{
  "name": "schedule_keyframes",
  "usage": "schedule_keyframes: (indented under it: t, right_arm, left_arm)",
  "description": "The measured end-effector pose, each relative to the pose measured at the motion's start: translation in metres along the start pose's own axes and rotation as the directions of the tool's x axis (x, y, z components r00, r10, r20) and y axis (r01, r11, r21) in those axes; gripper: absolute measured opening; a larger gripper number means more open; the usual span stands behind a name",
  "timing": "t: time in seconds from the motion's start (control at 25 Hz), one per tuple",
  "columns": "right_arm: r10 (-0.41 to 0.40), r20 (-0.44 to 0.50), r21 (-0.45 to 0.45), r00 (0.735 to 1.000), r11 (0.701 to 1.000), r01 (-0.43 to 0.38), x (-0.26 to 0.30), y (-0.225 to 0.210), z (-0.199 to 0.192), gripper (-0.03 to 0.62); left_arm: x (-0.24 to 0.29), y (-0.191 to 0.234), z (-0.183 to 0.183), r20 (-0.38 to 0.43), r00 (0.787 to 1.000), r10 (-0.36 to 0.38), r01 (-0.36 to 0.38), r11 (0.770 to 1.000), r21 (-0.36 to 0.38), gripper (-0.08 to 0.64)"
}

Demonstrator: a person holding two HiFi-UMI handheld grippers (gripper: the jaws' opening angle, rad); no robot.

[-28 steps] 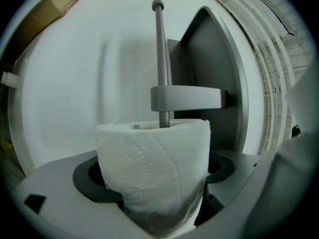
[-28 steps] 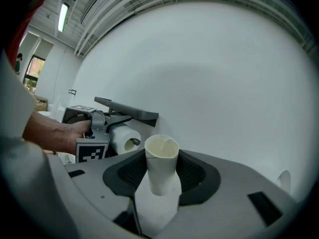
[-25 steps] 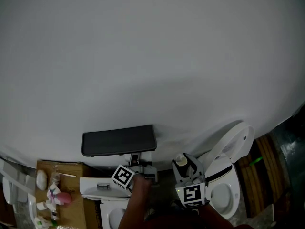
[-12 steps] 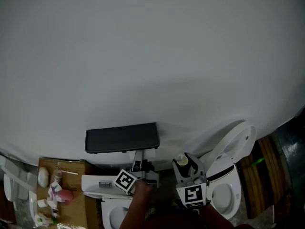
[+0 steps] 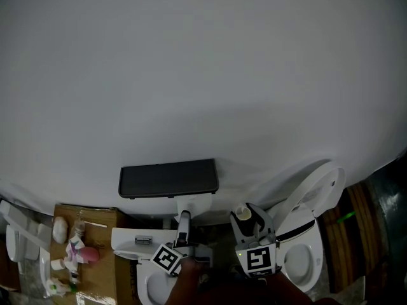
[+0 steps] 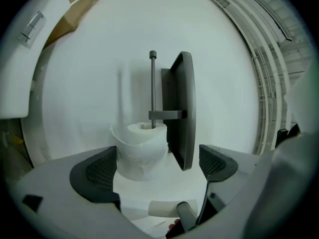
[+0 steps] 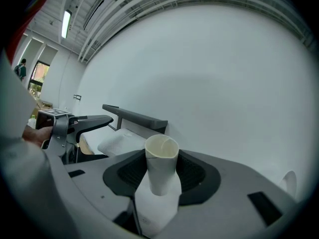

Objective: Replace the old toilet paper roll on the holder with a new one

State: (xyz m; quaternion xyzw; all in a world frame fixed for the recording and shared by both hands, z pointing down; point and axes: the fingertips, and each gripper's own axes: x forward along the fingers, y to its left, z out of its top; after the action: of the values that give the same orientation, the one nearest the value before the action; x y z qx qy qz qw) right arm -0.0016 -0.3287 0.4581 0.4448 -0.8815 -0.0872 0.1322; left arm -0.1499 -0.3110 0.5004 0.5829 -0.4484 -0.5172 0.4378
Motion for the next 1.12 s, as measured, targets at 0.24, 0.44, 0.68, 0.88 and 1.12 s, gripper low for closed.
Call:
schedule_keyframes:
  t: [0.24, 0.44, 0.68, 0.88, 1.12]
  right_arm:
    - [0.012, 0.000, 0.020, 1.000, 1.000, -0.012, -0.001, 0.005, 0.001, 0.189]
    - [0.031, 0.001, 0.031, 1.000, 0.999, -0.031, 0.002, 0.011, 0.002, 0.189]
    - [0.037, 0.018, 0.013, 0.999, 0.999, -0.038, 0.003, 0.012, 0.008, 0.189]
    - [0.047, 0.019, 0.027, 0.999, 0.998, -0.048, 0.004, 0.013, 0.008, 0.189]
    - [0.063, 0.024, 0.065, 0.998, 0.996, -0.065, 0.003, 0.016, 0.008, 0.189]
  left_arm:
    - [-0.019, -0.009, 0.005, 0.032, 0.999, 0.007, -0.008, 0.999, 0.049, 0.520]
    - [-0.035, -0.018, 0.017, 0.100, 0.995, 0.025, -0.037, 0.993, 0.113, 0.318]
    - [-0.040, -0.012, 0.017, 0.093, 0.991, 0.099, -0.114, 0.979, 0.169, 0.020]
    - [-0.041, -0.022, 0.014, 0.063, 0.995, 0.078, -0.092, 0.958, 0.273, 0.018]
    - [-0.038, -0.058, 0.005, 0.021, 0.995, 0.102, -0.089, 0.732, 0.675, 0.018]
